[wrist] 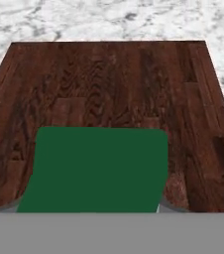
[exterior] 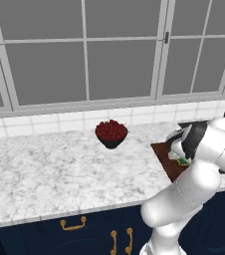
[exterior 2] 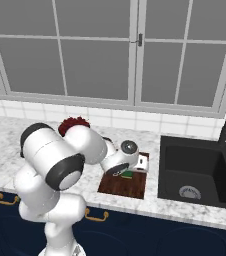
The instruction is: Pick up the sponge from the counter and clean the cutting board by briefly scrubbing or pressing down on the cutting board. Once finished, release the sponge.
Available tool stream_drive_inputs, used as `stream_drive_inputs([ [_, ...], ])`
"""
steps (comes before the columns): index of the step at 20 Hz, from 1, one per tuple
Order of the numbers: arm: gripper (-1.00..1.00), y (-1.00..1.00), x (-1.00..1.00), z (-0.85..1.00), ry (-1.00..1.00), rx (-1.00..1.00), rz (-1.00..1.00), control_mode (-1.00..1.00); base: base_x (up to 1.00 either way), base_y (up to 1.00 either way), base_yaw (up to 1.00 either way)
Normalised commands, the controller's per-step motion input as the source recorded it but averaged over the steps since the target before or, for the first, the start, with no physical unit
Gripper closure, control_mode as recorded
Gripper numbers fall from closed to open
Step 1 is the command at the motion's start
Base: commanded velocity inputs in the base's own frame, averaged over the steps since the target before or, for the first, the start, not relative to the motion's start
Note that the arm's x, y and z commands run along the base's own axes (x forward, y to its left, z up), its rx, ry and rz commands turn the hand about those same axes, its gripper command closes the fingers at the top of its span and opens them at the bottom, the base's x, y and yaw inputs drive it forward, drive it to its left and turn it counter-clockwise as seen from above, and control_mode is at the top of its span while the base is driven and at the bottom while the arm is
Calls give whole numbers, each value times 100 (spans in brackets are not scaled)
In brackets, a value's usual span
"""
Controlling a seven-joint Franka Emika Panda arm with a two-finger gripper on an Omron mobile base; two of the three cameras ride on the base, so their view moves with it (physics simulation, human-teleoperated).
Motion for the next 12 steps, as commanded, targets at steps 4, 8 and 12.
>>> stream_drive_inputs([
  [4,100,3,66,0,-1,0,0,-100,0,0,0],
  [8,100,0,72,4,0,0,0,-100,0,0,0],
  [12,100,0,55,1,-2,0,0,-100,0,0,0],
])
